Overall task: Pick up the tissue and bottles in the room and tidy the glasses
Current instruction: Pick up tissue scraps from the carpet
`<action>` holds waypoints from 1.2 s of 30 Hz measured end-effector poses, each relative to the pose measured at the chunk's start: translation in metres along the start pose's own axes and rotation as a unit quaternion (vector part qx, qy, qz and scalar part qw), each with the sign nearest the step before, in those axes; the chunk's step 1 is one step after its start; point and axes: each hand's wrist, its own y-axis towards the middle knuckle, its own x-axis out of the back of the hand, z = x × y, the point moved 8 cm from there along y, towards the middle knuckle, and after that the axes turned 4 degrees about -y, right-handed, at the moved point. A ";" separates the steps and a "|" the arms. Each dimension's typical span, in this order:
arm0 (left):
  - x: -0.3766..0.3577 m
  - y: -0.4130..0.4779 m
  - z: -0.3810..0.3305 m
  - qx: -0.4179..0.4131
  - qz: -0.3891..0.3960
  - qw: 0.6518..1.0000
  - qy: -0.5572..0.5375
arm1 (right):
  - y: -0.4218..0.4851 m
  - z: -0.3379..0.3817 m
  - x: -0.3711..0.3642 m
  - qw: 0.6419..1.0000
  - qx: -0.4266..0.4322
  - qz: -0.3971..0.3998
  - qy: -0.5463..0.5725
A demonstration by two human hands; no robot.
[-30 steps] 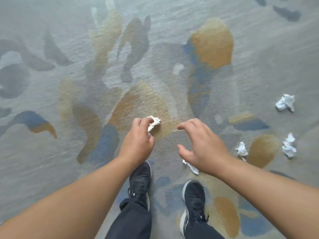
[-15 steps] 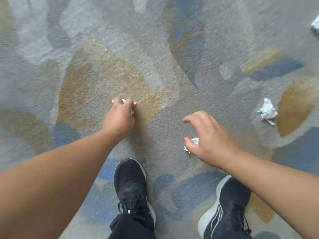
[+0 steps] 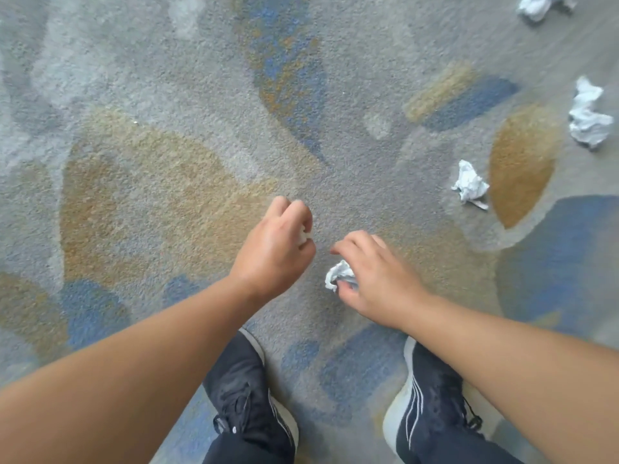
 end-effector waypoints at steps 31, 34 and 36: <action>-0.077 0.086 -0.125 -0.115 0.046 0.992 0.039 | 0.010 -0.213 0.080 0.950 -0.239 -0.199 0.001; -0.086 0.095 -0.137 -0.127 0.059 0.989 0.046 | 0.006 -0.225 0.058 0.949 -0.278 -0.146 -0.029; -0.087 0.100 -0.145 -0.131 0.062 0.988 0.053 | 0.007 -0.223 0.054 0.951 -0.265 -0.155 -0.028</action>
